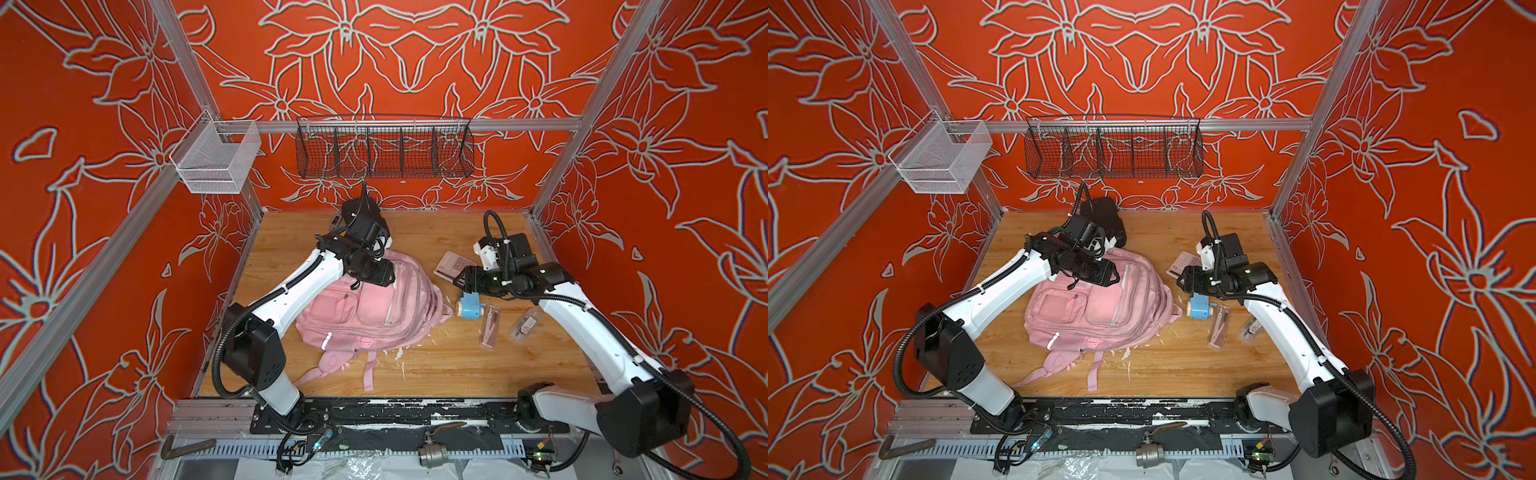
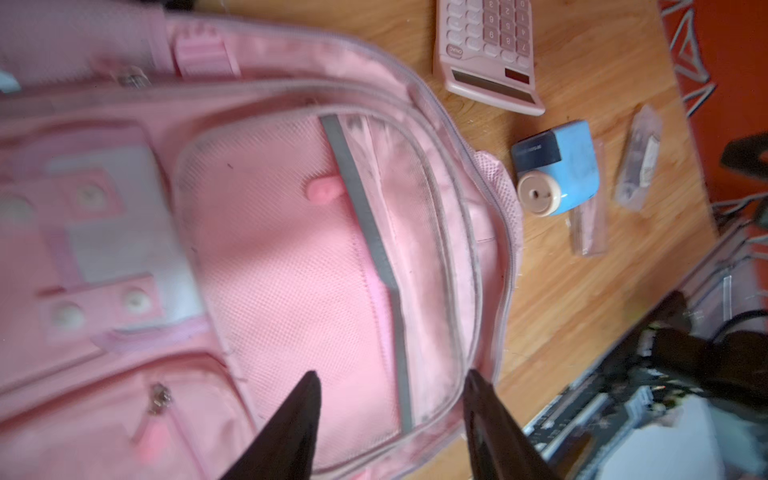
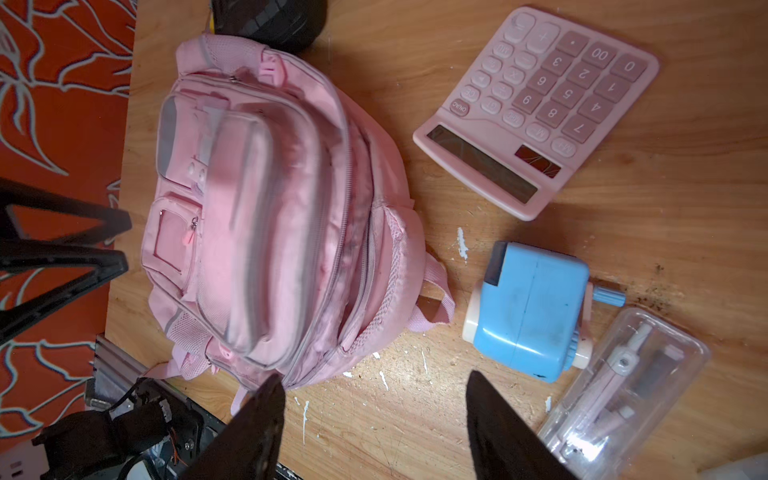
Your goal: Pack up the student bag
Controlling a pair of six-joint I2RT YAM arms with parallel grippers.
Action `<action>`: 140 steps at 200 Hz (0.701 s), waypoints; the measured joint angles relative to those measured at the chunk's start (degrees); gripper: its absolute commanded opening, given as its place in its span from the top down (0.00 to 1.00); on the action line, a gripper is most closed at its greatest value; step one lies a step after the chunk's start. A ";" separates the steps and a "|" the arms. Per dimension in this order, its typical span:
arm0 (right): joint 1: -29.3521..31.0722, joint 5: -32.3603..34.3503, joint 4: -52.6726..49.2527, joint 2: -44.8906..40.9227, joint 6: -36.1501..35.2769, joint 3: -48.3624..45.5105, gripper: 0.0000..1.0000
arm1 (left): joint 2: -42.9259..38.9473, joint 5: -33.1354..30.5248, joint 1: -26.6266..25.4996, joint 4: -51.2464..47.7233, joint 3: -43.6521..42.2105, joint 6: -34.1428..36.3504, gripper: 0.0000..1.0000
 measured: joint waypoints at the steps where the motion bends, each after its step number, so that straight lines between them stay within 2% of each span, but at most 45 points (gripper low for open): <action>1: -0.02 -0.09 0.09 -0.07 -0.02 -0.02 0.31 | 0.00 -0.15 0.00 0.00 0.04 0.09 0.32; 15: -0.13 -2.27 1.81 -1.22 -1.40 -1.46 0.32 | -0.33 -1.66 0.00 -0.07 0.48 4.26 0.30; 38: -0.13 -5.57 4.35 -2.73 -3.43 -4.52 0.33 | -3.54 -2.89 -0.02 -0.81 -2.32 16.52 0.32; 64: -0.13 -7.52 5.31 -2.73 -5.07 -6.80 0.33 | -12.04 -4.35 -0.33 -3.39 -13.09 33.59 0.32; 84: -0.13 -8.15 5.31 -2.64 -6.19 -7.39 0.33 | -18.43 -5.86 -0.33 -5.25 -21.79 44.22 0.31; 113: -0.13 -9.53 6.16 -2.51 -7.37 -7.58 0.34 | -24.65 -7.06 -0.35 -5.86 -30.95 54.03 0.31; 140: 0.22 -10.45 7.52 -1.44 -7.72 -8.79 0.37 | -26.88 -7.21 -0.35 -5.09 -36.76 58.80 0.31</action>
